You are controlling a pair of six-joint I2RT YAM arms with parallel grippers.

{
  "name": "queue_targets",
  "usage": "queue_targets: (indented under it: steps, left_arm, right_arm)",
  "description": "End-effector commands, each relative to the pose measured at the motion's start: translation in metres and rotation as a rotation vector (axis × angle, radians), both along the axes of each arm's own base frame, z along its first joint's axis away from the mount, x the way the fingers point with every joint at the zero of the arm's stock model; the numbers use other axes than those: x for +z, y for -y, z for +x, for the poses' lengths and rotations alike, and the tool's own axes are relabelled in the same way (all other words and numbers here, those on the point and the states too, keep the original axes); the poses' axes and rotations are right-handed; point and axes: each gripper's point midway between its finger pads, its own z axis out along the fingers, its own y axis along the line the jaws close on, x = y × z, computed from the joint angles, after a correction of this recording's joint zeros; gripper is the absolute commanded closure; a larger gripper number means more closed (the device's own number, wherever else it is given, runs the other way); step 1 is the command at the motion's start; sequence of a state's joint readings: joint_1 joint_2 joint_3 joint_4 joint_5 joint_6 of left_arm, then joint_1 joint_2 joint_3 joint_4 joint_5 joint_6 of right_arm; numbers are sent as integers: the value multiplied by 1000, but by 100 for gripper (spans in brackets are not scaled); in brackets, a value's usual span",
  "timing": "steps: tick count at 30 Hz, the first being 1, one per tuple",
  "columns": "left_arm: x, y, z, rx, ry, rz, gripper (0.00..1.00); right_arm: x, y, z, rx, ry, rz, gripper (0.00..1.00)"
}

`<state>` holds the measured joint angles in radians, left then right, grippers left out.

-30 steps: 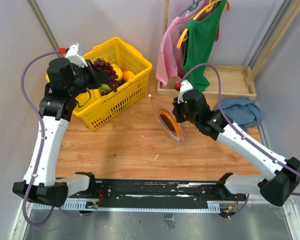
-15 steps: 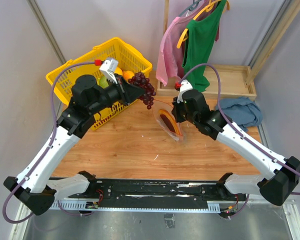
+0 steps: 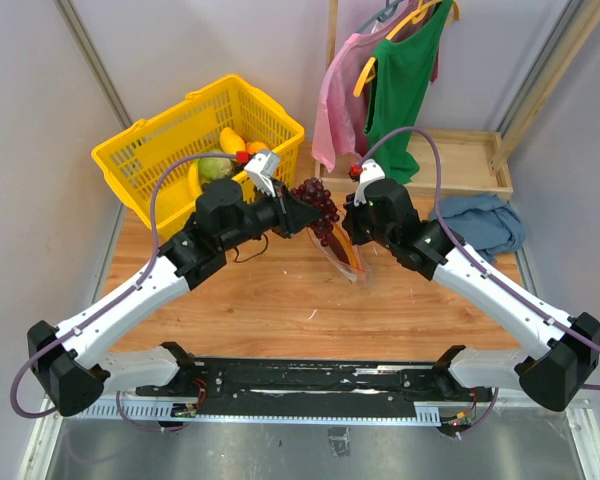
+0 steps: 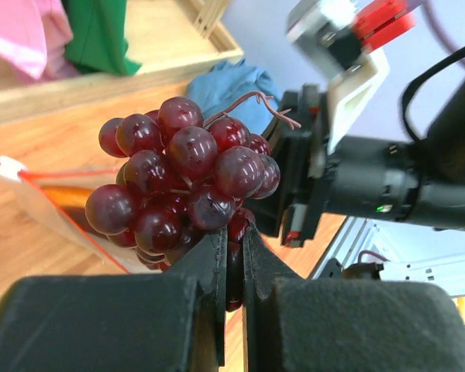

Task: Place the food in the zip-top bag and seal the zipper
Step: Place the fake fruit in the zipper food storage bag.

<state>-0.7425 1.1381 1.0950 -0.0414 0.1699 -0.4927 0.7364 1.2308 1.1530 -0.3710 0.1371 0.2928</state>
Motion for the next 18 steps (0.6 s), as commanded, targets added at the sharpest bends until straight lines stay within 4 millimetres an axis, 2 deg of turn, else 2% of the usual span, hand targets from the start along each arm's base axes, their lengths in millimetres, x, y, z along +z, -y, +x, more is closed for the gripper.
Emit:
queue_targets:
  steps: [1,5,11,18]
  left_arm:
    - [-6,7,1,21,-4,-35,100]
    - [-32,11,-1,24,-70,10,100]
    - [-60,21,0,9,-167,49,100]
    - [-77,30,8,31,-261,94,100]
  right_arm:
    - [26,-8,0,9,47,60,99]
    - [26,-9,0,11,45,64,99]
    - [27,-13,-1,26,43,80,99]
    - [30,-15,-4,46,50,95,99]
